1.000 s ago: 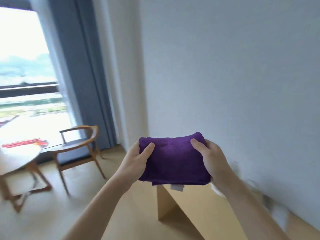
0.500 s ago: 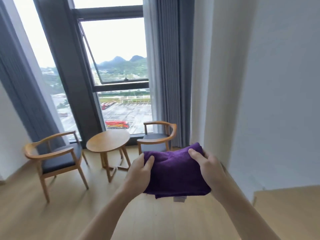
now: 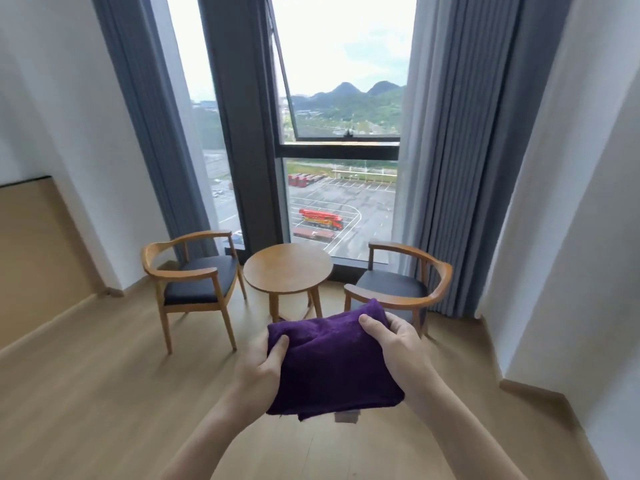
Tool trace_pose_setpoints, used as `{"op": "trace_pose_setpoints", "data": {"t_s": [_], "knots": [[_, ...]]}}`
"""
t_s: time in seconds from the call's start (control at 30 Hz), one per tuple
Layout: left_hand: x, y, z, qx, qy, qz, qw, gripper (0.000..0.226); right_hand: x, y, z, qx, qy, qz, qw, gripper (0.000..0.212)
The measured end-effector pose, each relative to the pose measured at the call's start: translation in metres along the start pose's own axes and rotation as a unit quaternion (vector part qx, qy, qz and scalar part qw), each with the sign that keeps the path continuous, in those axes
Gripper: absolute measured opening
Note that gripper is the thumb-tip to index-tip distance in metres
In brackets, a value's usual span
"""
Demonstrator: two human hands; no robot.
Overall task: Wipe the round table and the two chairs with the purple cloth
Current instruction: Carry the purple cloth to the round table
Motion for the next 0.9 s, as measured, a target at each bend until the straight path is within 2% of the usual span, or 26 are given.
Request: {"op": "trace_pose_setpoints", "data": {"t_s": [0.2,0.3,0.53,0.73,0.83,0.9], "knots": [[0.081,-0.042,-0.061,-0.092,-0.073,-0.008,0.993,0.029,-0.003,0.078,-0.115,0.098,0.053,0.019,0.994,0.016],[0.119,-0.064,-0.113,-0.113,-0.089,-0.010,0.990,0.028,0.003,0.117,-0.178,0.107,0.051,0.031,0.992,0.013],[0.177,-0.102,-0.264,-0.062,-0.114,-0.021,0.991,0.026,0.058,0.182,-0.317,0.103,0.039,0.026,0.994,0.010],[0.221,-0.108,-0.397,-0.020,-0.130,-0.050,0.990,0.023,0.096,0.202,-0.428,0.084,0.007,0.035,0.996,0.010],[0.245,-0.101,-0.459,0.006,-0.129,-0.085,0.988,0.018,0.107,0.206,-0.490,0.069,0.006,0.032,0.997,0.012],[0.264,-0.097,-0.501,0.021,-0.121,-0.147,0.982,0.008,0.110,0.208,-0.534,0.069,0.008,0.028,0.997,0.011]]}}
Point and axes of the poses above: each hand's wrist, its own z-axis away from the middle knuckle, its own y-axis out of the palm, x = y × z, the point moved 4 cm from there along -z, towards the middle knuckle, and after that the axes turned 11 degrees about y, right-handed, at the moved point
